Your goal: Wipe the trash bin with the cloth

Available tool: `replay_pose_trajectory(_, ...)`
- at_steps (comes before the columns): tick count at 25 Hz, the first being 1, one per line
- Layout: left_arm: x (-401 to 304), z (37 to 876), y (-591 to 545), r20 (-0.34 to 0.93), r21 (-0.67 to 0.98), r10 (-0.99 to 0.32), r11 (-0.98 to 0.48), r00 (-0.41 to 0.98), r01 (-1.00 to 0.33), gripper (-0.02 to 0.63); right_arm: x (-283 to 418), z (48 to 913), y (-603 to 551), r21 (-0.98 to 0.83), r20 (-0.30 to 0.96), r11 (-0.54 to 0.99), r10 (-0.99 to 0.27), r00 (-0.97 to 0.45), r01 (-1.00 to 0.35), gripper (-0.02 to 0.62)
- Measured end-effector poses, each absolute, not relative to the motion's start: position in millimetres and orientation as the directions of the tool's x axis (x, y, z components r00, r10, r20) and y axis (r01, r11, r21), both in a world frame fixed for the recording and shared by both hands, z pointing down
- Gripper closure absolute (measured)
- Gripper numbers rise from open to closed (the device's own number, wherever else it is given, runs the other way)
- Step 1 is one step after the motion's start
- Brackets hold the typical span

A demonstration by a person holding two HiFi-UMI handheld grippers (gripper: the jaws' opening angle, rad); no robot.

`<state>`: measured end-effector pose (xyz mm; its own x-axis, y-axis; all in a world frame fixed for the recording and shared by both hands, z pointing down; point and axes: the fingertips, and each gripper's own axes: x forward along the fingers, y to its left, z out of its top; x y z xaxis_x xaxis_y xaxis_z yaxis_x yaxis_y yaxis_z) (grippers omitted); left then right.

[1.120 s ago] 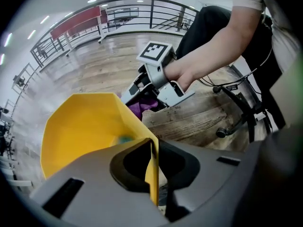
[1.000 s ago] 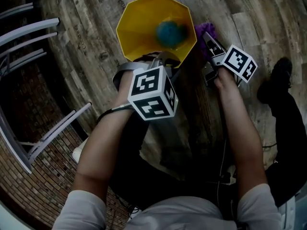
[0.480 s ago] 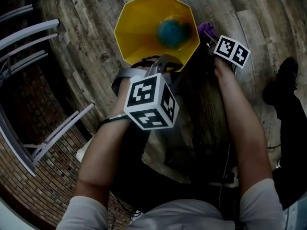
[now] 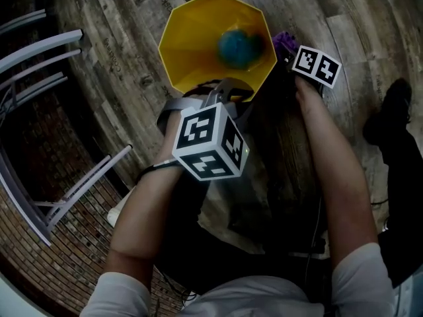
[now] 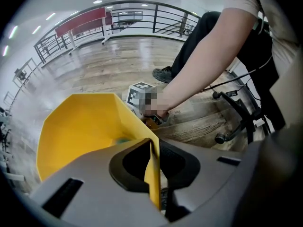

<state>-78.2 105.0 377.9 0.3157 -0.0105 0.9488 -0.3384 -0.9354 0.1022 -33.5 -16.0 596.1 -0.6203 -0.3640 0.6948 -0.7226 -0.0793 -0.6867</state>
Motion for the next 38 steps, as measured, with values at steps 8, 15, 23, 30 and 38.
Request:
replay_pose_trajectory(8,-50.0,379.9,82.0,0.933,0.123,-0.043,-0.894,0.356,-0.430,0.580,9.8,538.7,-15.3,-0.761,0.621,-0.174,-0.478,-0.622,-0.625,0.480)
replay_pose_trajectory(15,-56.7,370.8,97.7,0.959,0.067,-0.025,-0.947,0.281,-0.313,0.486,43.0,471.1,-4.3,-0.840,0.516,-0.193,-0.574,-0.636,-0.507,0.480)
replay_pose_trajectory(23,-89.9,369.0,118.0,0.971,0.076,0.011,-0.962,0.240,-0.263,0.482,38.4,432.0,20.7,-0.890,0.435,-0.167,-0.587,-0.683,-0.424,0.480)
replay_pose_trajectory(30,-116.2,369.6,119.9,0.984,0.027,-0.015,-0.972,0.176,-0.233,0.482,29.1,413.7,34.9,-0.915,0.381,-0.126,-0.580,-0.720,-0.383,0.480)
replay_pose_trajectory(38,-125.5,374.7,134.0,0.986,0.073,0.037,-0.972,0.162,-0.225,0.482,24.5,409.5,39.0,-0.928,0.359,-0.141,-0.586,-0.726,-0.345,0.480)
